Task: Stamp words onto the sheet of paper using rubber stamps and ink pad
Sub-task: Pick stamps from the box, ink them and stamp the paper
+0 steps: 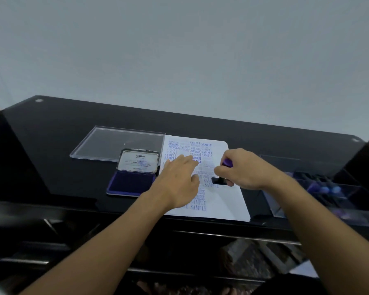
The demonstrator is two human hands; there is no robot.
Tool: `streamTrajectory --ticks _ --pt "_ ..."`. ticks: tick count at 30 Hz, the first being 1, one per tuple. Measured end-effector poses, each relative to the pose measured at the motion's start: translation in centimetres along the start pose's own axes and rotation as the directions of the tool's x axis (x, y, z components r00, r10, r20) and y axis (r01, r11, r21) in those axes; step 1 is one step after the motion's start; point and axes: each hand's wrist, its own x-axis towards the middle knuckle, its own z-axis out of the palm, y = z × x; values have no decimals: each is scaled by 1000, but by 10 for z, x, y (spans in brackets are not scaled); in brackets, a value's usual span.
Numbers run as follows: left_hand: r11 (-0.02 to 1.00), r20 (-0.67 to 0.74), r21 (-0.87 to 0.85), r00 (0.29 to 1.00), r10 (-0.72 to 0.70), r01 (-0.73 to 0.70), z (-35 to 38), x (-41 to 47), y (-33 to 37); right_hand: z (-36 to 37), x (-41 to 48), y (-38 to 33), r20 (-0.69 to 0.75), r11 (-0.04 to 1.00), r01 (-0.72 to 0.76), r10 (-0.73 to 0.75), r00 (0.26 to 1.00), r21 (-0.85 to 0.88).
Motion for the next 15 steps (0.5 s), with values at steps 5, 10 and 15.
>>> streamTrajectory --ticks 5,10,15 --pt "999 24 48 1000 6 -7 17 9 -6 12 5 2 -4 999 36 -36 999 -24" --pt "999 36 50 999 18 -20 25 11 -7 19 9 0 14 999 17 -16 1000 -49" --pt "998 13 59 999 31 -32 32 15 -10 23 12 -1 16 997 17 -16 1000 -70"
